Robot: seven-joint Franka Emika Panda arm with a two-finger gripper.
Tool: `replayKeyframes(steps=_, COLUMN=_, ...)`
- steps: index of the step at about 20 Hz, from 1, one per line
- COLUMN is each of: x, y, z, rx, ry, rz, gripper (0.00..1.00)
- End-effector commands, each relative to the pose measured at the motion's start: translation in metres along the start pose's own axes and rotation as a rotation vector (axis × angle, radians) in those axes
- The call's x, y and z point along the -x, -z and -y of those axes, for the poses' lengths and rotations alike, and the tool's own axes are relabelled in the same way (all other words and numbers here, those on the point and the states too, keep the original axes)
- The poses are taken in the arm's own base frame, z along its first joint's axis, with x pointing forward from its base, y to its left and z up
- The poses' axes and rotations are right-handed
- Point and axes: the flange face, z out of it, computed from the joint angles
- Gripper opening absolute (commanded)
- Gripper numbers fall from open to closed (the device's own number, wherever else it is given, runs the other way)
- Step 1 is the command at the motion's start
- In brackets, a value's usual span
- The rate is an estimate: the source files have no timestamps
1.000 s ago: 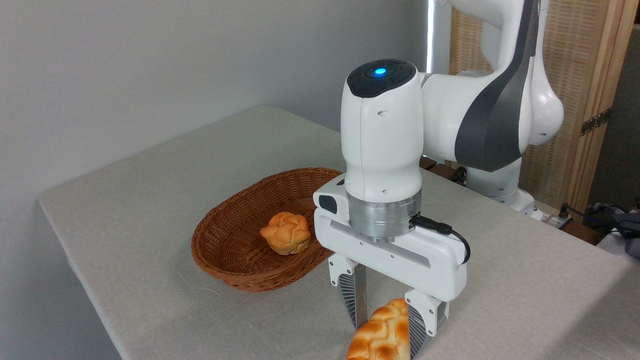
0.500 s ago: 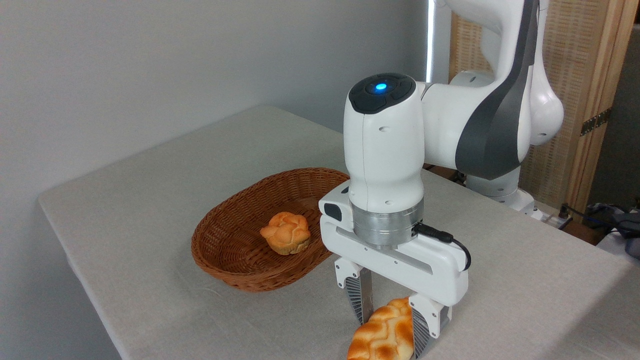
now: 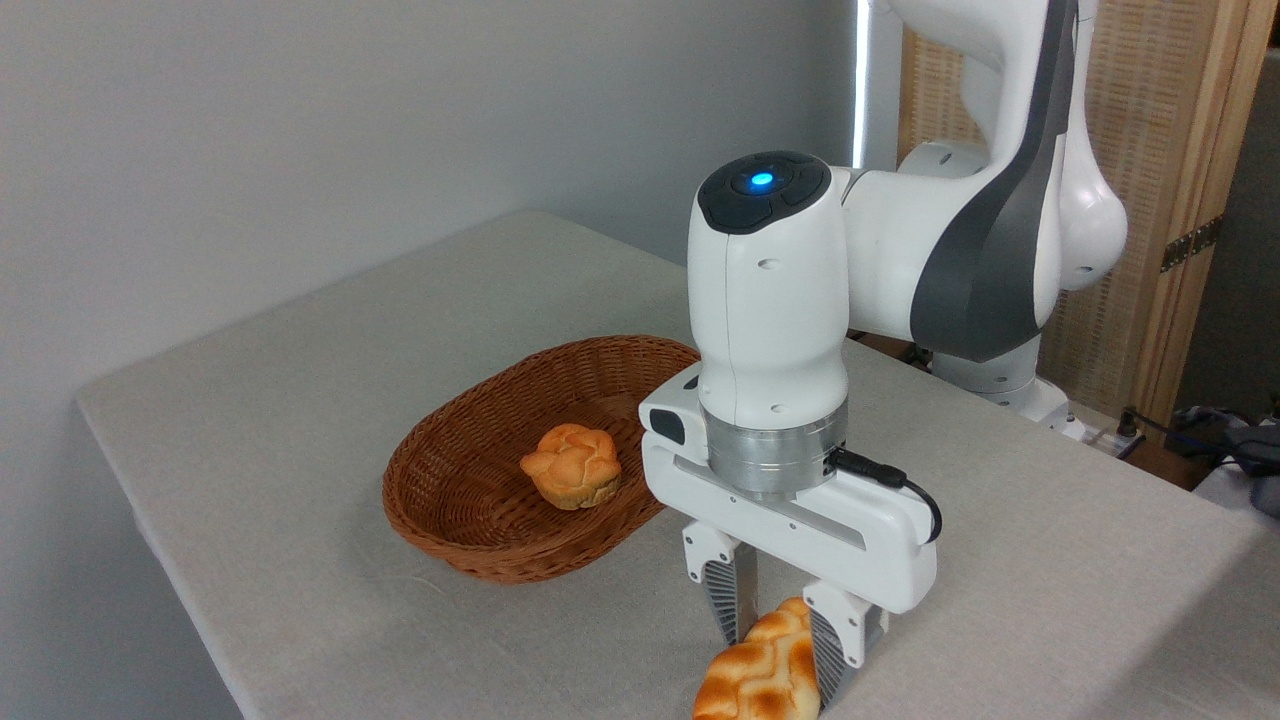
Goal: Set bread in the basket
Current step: 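Close the gripper on the braided loaf and lift it, then carry the braided loaf over the basket and lower it beside the bun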
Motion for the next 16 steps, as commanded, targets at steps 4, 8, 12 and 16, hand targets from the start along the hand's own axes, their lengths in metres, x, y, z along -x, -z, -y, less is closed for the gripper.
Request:
replayKeyframes(steps=4, x=0.002, y=0.002, z=-0.002, rx=-0.001, ry=0.004, rz=0.008, gripper=0.29)
replayKeyframes(steps=8, x=0.001, y=0.005, z=-0.001, rx=-0.004, ry=0.008, rz=0.0, gripper=0.27)
replayKeyframes(steps=12, x=-0.002, y=0.012, z=0.0, rx=-0.013, ry=0.008, rz=-0.014, gripper=0.27)
replayKeyframes(steps=16, x=-0.025, y=0.051, z=0.004, rx=-0.069, ry=-0.012, rz=-0.068, gripper=0.27)
